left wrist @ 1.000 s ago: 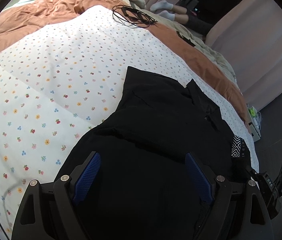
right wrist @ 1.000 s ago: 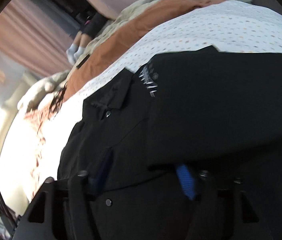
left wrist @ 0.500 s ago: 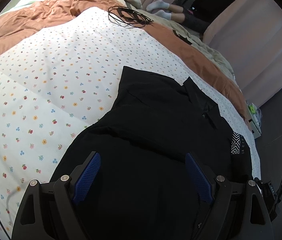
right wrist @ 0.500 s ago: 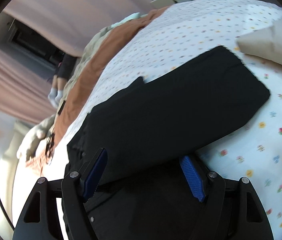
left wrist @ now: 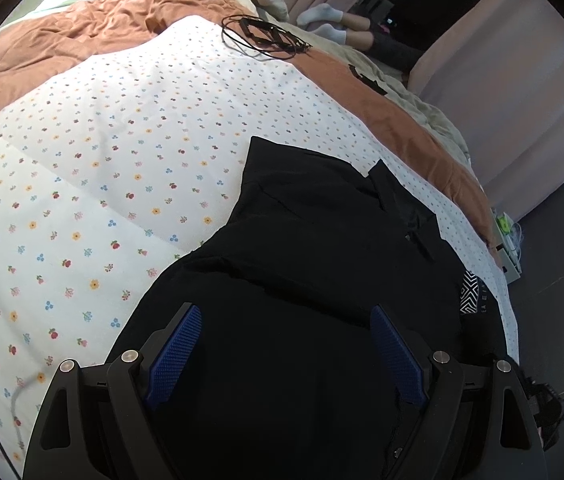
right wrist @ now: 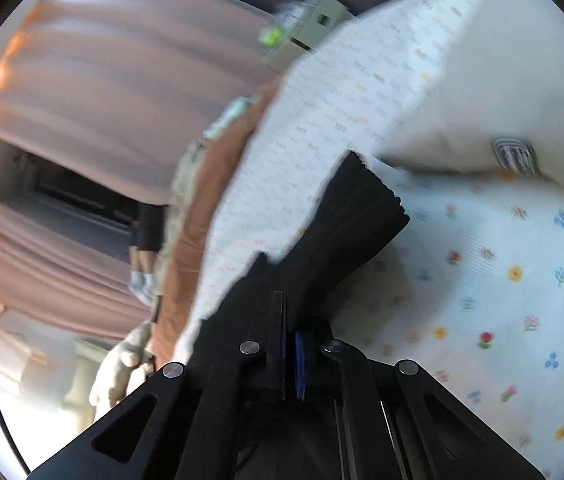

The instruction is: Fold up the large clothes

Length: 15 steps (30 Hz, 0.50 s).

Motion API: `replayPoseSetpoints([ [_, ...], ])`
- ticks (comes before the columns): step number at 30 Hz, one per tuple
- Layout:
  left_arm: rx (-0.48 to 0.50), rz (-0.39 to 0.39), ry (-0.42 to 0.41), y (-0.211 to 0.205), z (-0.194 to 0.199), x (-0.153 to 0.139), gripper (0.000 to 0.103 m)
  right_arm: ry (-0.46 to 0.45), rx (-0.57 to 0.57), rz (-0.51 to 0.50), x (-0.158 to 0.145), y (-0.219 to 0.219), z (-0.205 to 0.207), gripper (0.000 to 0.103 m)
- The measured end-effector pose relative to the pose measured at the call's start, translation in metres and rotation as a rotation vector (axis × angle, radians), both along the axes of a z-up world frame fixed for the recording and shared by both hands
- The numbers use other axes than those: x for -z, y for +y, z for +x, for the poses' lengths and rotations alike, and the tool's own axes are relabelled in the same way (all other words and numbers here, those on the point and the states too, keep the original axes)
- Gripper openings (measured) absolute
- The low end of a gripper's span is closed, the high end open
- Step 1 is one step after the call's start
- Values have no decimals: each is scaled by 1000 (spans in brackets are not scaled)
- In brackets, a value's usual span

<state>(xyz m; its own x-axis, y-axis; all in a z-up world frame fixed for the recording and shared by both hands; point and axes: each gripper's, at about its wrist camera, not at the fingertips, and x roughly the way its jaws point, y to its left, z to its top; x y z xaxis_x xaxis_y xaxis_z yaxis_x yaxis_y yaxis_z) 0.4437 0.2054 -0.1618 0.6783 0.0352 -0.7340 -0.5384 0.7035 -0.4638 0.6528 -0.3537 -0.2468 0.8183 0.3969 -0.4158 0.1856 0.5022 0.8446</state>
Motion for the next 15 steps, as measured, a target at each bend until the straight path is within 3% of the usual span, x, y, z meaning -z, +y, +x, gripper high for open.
replayPoseSetpoints([
  [7,-28,-10,-28,8,-9,-6,87,-189,-119,-120,-71,56,-11,5],
  [15,-74,-66,-65,26,-21,-9,87,-264,-225,-257,-111,127,-21,5],
])
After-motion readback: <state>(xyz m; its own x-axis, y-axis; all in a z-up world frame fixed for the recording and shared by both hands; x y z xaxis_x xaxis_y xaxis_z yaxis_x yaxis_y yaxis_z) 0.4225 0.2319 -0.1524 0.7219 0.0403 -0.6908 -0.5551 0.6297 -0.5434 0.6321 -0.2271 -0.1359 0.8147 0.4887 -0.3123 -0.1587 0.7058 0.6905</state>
